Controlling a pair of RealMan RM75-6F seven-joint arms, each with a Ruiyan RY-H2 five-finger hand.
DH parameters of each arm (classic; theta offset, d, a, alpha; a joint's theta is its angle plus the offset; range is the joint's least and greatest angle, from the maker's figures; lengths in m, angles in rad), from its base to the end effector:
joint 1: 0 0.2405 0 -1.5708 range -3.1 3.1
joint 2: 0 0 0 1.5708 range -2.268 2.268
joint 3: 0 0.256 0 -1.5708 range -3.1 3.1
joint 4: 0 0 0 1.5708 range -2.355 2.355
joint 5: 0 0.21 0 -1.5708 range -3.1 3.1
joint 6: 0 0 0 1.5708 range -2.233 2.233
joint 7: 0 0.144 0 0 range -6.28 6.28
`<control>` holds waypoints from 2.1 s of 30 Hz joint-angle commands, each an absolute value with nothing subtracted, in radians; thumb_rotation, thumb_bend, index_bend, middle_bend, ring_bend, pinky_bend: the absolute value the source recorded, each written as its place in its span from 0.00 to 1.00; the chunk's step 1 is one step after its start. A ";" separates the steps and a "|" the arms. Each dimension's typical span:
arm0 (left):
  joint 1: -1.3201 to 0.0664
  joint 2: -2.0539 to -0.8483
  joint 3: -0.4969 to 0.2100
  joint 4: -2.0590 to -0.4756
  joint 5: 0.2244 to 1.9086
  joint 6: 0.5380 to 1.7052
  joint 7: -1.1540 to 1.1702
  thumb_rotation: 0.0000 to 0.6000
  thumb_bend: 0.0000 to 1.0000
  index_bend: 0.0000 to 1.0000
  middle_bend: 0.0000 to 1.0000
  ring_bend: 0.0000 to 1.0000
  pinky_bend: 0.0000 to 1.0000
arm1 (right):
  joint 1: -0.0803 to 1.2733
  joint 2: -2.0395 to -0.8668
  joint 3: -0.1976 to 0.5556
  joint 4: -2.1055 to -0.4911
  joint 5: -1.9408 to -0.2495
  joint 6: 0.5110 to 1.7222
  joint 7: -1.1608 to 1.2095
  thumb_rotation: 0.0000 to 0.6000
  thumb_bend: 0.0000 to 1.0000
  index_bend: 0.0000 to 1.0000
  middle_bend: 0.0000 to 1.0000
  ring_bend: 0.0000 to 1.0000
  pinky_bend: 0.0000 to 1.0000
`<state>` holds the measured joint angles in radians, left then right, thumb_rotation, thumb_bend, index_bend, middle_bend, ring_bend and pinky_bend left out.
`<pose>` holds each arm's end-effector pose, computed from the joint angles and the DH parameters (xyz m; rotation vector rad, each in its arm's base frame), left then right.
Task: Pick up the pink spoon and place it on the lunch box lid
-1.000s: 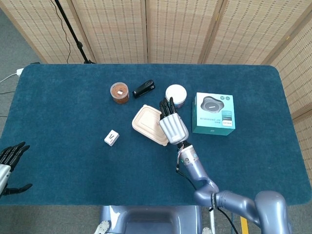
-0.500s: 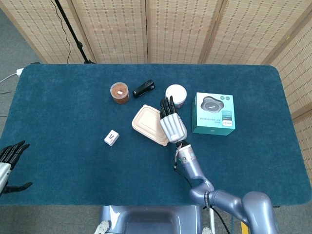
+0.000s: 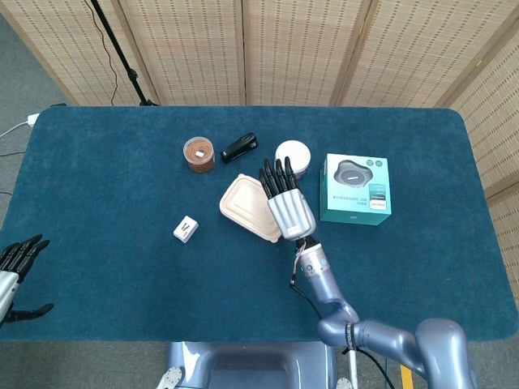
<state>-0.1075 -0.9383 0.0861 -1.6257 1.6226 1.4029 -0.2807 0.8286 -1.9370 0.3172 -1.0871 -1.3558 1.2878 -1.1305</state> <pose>-0.3199 0.1564 0.1826 -1.5406 -1.1159 -0.8853 -0.0715 -0.3638 -0.0472 1.5854 0.0544 0.6991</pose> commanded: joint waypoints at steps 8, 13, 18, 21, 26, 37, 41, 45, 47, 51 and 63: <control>-0.110 -0.942 0.087 -1.615 1.650 1.419 -0.303 1.00 0.00 0.00 0.00 0.00 0.00 | 0.722 -1.704 0.290 -1.359 -1.396 1.370 -1.047 1.00 0.06 0.04 0.00 0.00 0.00; -0.130 -0.942 0.082 -1.597 1.688 1.432 -0.361 1.00 0.00 0.00 0.00 0.00 0.00 | 0.651 -1.577 0.262 -1.475 -1.412 1.398 -0.926 1.00 0.00 0.03 0.00 0.00 0.00; -0.173 -0.936 0.075 -1.594 1.729 1.411 -0.373 1.00 0.00 0.00 0.00 0.00 0.00 | 0.565 -1.431 0.212 -1.569 -1.447 1.428 -0.739 1.00 0.00 0.03 0.00 0.00 0.00; -0.208 -0.925 0.055 -1.617 1.742 1.394 -0.353 1.00 0.00 0.00 0.00 0.00 0.00 | 0.520 -1.371 0.184 -1.578 -1.457 1.445 -0.653 1.00 0.00 0.03 0.00 0.00 0.00; -0.268 -0.887 0.018 -1.713 1.741 1.348 -0.289 0.96 0.00 0.00 0.00 0.00 0.00 | 0.432 -1.281 0.125 -1.582 -1.481 1.488 -0.497 1.00 0.00 0.03 0.00 0.00 0.00; -0.433 -0.855 -0.091 -1.996 1.583 1.134 -0.134 0.56 0.00 0.13 0.00 0.00 0.00 | 0.245 -1.184 0.004 -1.614 -1.505 1.588 -0.232 1.00 0.00 0.03 0.00 0.00 0.00; -0.501 -0.879 -0.143 -2.079 1.435 1.050 0.006 0.55 0.00 0.15 0.00 0.00 0.00 | 0.200 -1.167 -0.022 -1.611 -1.505 1.600 -0.176 1.00 0.00 0.02 0.00 0.00 0.00; -0.570 -0.924 -0.181 -2.123 1.286 0.995 0.141 0.54 0.00 0.16 0.00 0.00 0.00 | 0.169 -1.161 -0.030 -1.621 -1.510 1.618 -0.124 1.00 0.00 0.02 0.00 0.00 0.00; -0.612 -0.962 -0.199 -2.129 1.212 0.978 0.212 0.53 0.00 0.18 0.00 0.00 0.00 | 0.154 -1.159 -0.030 -1.624 -1.516 1.634 -0.101 1.00 0.00 0.02 0.00 0.00 0.00; -0.698 -1.047 -0.219 -2.106 1.104 0.948 0.331 0.53 0.00 0.22 0.00 0.00 0.00 | 0.129 -1.152 -0.024 -1.626 -1.524 1.656 -0.057 1.00 0.00 0.02 0.00 0.00 0.00; -0.936 -1.294 -0.258 -1.939 0.820 0.941 0.589 0.53 0.00 0.25 0.00 0.00 0.00 | 0.105 -1.114 0.017 -1.609 -1.471 1.630 0.031 1.00 0.00 0.03 0.00 0.00 0.00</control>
<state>-0.8827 -1.2371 -0.2430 -1.9817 0.8844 0.9309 0.5480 0.1060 -1.1195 0.0098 -1.6103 -1.4794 1.6364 0.0244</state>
